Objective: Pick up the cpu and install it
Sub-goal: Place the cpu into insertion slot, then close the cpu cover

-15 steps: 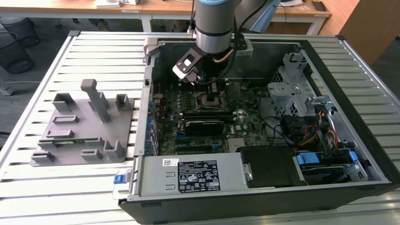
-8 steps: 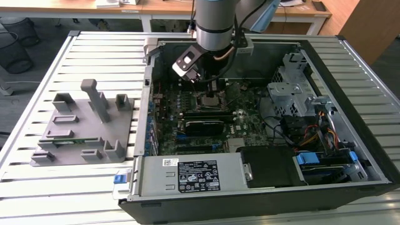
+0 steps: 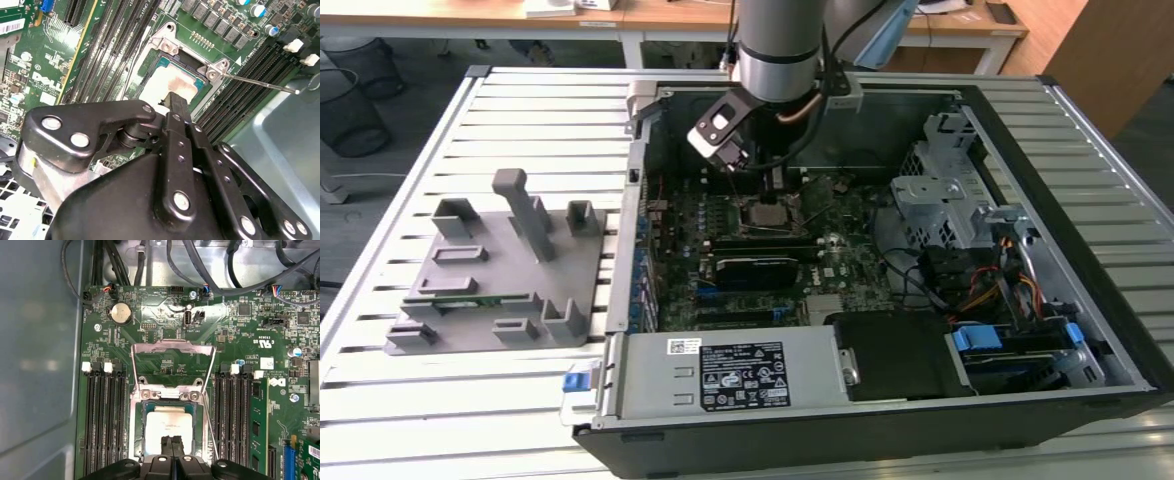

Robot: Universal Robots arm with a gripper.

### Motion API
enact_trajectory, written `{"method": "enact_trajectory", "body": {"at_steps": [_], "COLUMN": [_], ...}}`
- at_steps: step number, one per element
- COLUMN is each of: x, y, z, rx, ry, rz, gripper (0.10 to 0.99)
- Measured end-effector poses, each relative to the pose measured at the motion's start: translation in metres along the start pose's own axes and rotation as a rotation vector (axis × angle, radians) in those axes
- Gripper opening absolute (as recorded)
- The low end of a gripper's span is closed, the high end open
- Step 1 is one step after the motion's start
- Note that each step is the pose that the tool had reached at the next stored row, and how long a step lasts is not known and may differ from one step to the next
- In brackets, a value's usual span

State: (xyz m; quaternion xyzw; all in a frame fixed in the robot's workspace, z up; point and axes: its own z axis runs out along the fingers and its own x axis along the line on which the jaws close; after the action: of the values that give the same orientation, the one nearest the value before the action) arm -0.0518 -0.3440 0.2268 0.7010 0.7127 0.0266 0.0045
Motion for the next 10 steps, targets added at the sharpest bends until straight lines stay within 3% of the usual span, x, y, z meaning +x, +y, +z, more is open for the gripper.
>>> {"method": "enact_trajectory", "body": {"at_steps": [10], "x": [0.0003], "y": [0.0004], "z": [-0.0103], "rx": [0.006], "ry": [0.0001], "rz": [0.0], "gripper": [0.106]}}
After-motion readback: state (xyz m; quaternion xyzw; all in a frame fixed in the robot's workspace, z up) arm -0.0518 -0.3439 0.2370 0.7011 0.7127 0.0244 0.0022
